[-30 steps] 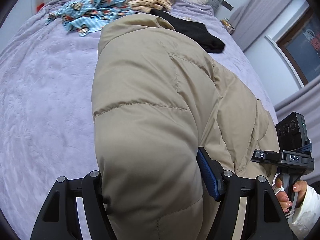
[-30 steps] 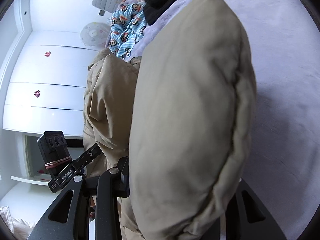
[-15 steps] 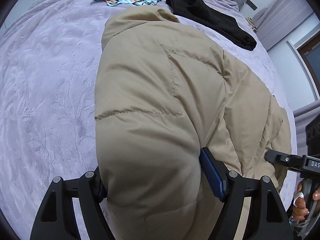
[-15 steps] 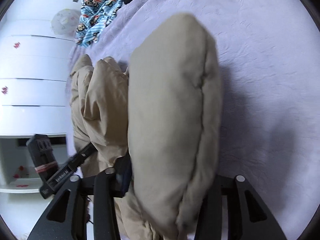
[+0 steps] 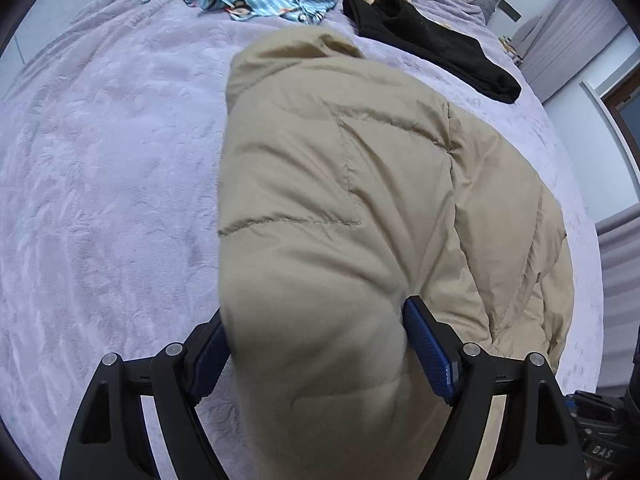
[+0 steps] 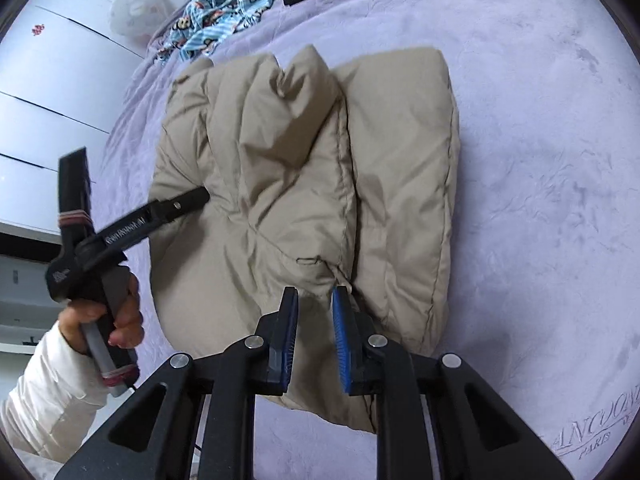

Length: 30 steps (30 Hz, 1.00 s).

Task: Fold large clothes

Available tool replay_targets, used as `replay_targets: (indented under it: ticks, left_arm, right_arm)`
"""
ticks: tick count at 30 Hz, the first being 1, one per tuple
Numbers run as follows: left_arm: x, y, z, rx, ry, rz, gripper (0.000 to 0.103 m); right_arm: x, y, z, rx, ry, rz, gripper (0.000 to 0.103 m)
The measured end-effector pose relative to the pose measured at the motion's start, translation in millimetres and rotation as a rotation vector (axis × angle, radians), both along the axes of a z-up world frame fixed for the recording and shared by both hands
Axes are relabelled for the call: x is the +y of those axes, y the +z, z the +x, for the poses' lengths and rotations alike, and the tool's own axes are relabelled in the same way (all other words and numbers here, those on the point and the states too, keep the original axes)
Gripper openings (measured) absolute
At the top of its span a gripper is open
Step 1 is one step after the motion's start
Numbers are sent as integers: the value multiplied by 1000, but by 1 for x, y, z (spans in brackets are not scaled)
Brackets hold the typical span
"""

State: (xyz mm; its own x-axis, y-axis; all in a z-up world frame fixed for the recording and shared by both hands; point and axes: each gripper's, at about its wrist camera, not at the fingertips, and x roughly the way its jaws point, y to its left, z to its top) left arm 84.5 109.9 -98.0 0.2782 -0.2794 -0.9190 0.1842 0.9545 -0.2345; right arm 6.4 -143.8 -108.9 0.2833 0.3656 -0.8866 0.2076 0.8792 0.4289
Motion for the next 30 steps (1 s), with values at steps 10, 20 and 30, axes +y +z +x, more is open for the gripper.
replay_targets:
  ticks: [10,20,30]
  left_arm:
    - [23,35,40,-166,100,65,83]
    - [-46,-16,75,-141,10,159,86]
    - [-37,-14,69,-120,-21,147,95]
  right_arm:
    - [-18,35,33,-156,-43,28,21]
    - [-14,-23,139,-65,-136,-101,17]
    - [-34,-58,142,-10,-177,-78,8]
